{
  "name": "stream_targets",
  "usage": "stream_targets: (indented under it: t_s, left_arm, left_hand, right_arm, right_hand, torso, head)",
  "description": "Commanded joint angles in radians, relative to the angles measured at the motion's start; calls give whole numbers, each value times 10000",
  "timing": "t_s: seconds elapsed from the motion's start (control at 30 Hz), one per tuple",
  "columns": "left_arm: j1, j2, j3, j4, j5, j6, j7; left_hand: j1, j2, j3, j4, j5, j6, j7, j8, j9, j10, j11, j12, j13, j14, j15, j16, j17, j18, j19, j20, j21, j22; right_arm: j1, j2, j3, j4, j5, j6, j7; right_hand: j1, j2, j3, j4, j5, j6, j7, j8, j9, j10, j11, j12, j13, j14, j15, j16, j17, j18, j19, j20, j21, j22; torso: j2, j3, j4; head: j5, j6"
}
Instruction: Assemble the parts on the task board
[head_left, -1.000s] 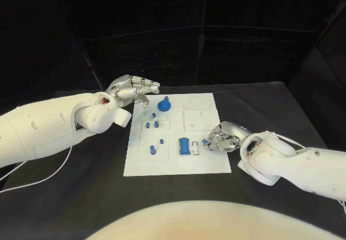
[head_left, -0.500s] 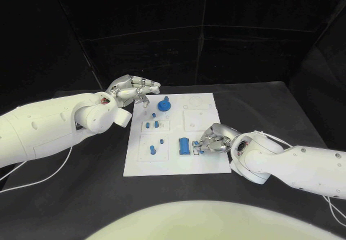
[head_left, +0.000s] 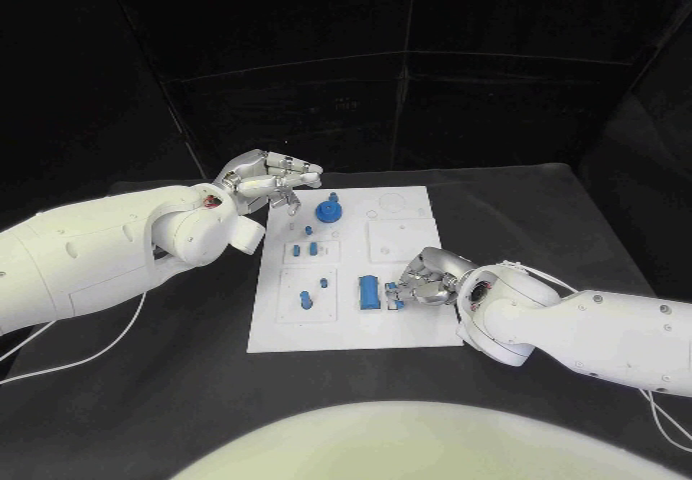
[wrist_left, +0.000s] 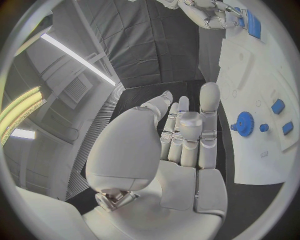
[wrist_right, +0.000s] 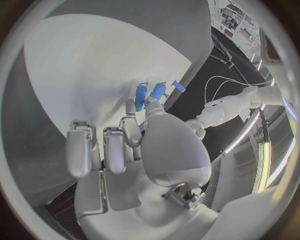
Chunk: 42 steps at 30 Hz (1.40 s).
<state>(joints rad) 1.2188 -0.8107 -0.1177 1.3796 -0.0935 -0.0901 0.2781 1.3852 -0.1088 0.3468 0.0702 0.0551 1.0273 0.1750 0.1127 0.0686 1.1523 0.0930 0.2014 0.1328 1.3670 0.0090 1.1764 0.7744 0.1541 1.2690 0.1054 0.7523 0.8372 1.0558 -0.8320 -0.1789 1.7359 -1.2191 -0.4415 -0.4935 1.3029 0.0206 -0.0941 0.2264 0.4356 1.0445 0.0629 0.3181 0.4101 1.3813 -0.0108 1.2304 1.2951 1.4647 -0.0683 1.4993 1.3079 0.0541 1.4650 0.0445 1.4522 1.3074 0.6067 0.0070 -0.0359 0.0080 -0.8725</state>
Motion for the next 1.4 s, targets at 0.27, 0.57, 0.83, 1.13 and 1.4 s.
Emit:
stream_targets:
  t_s: [0.27, 0.57, 0.83, 1.13, 1.4]
  left_arm:
    - [15, 6, 9, 14, 47, 127, -2]
    - [15, 11, 9, 12, 47, 142, -10]
    - [15, 1, 9, 17, 47, 153, -24]
    - [15, -35, 9, 29, 46, 171, -38]
    - [15, -46, 9, 30, 46, 181, -49]
  left_hand:
    - [-1, 98, -64, 7, -14, -80, -17, 25, -6, -83, 15, 38, 10, -58, -6, 18, -10, 126, -17, 34, -37, -17]
    - [-1, 98, -64, 7, -14, -80, -17, 25, -6, -83, 15, 38, 10, -58, -6, 18, -10, 126, -17, 34, -37, -17]
    - [-1, 98, -64, 7, -14, -80, -17, 25, -6, -83, 15, 38, 10, -58, -6, 18, -10, 126, -17, 34, -37, -17]
    - [-1, 98, -64, 7, -14, -80, -17, 25, -6, -83, 15, 38, 10, -58, -6, 18, -10, 126, -17, 34, -37, -17]
    - [-6, 101, -72, 12, -14, -91, -13, 26, -7, -98, 20, 41, 13, -63, -3, 18, -18, 128, -20, 36, -54, -28]
  right_arm:
    - [14, 70, 4, -11, -198, 23, -107]
    - [14, 93, 4, -33, -289, 2, -84]
    - [13, 3, 4, 43, -364, 35, 58]
    - [12, -435, 3, 417, -381, -1, 544]
    - [11, -732, 1, 590, -383, 209, 698]
  right_hand:
    - [-542, -74, -300, 399, -237, 146, 4, 79, 32, 127, 5, 151, 100, 801, -64, 25, 1362, -97, 98, -76, 35, 714]
    - [-910, 14, -777, 591, -1715, 138, 1, 164, 85, 158, 11, 212, 177, 802, -58, 19, 1363, -94, 94, -69, 25, 713]
    - [-616, -20, -834, 386, -1863, 119, -7, 197, 108, 161, 3, 226, 198, 801, -66, 14, 1359, -92, 91, -74, 20, 710]
    - [-392, -51, -1021, 182, -2289, 97, 11, 241, 135, 169, 17, 244, 234, 811, -56, 35, 1404, -95, 93, -69, 20, 722]
    - [-388, -49, -1066, 172, -2367, 100, 6, 252, 141, 183, 14, 269, 256, 815, -55, 45, 1423, -101, 106, -69, 36, 749]
  torso:
    - [-3, -1, -3]
    - [0, 0, -4]
    - [-4, 1, -2]
    - [-6, 0, -10]
    - [-4, -8, -19]
  head:
    - [5, -1]
    - [-5, -1]
    - [-31, -1]
    - [-17, -1]
    - [-23, -1]
